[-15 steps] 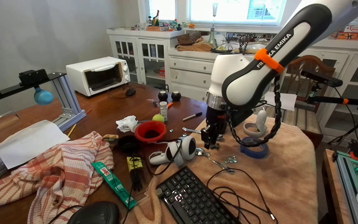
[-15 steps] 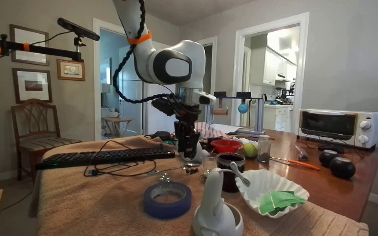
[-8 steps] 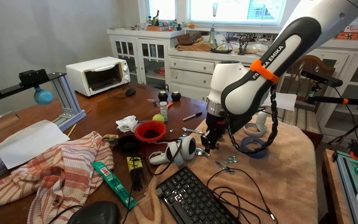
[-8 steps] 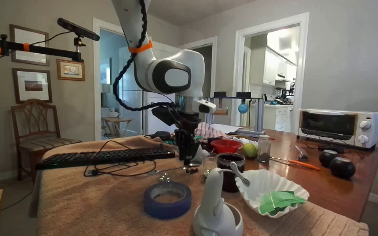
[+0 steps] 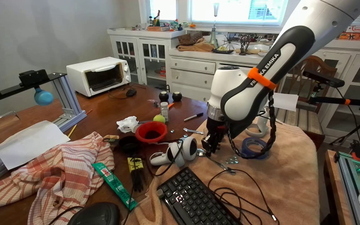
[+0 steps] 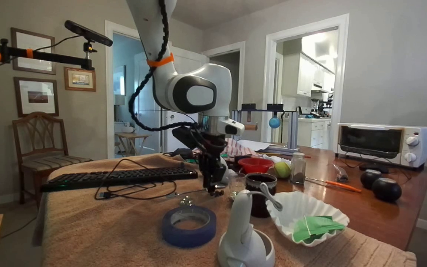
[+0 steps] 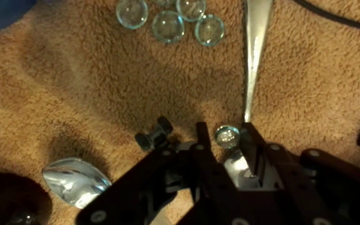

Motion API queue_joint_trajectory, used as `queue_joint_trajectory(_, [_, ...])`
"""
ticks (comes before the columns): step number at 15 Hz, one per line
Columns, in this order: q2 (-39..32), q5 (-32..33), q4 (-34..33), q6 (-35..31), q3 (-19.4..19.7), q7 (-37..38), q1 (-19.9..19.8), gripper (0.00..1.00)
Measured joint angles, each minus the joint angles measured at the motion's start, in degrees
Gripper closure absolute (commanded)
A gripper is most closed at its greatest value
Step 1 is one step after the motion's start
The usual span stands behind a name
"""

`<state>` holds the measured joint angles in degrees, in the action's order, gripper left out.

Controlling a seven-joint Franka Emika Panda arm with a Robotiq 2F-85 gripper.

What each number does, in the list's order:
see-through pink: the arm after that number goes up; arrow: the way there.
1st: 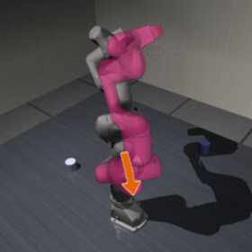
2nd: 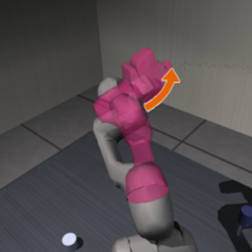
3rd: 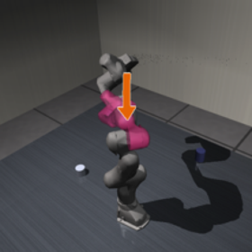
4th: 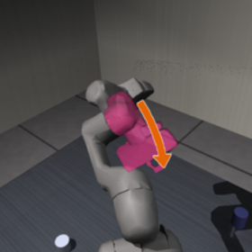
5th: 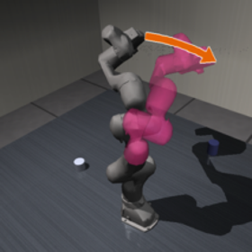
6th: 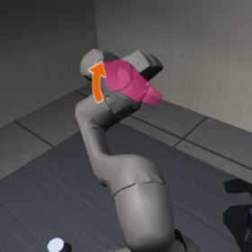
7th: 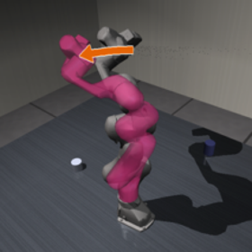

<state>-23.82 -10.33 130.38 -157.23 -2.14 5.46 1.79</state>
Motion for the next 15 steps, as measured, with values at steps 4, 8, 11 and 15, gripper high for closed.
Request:
queue_joint_trajectory(4, [-0.1,0.0,0.0,-0.2,0.0,0.0,0.0,0.68])
queue_joint_trajectory(8, [-0.1,0.1,0.0,-0.3,0.0,0.0,0.0,0.72])
queue_joint_trajectory(11, [-0.2,0.4,0.0,-0.6,0.0,0.0,0.2,0.73])
queue_joint_trajectory(15, [-0.3,0.8,0.0,-1.0,0.3,0.1,0.4,0.74])
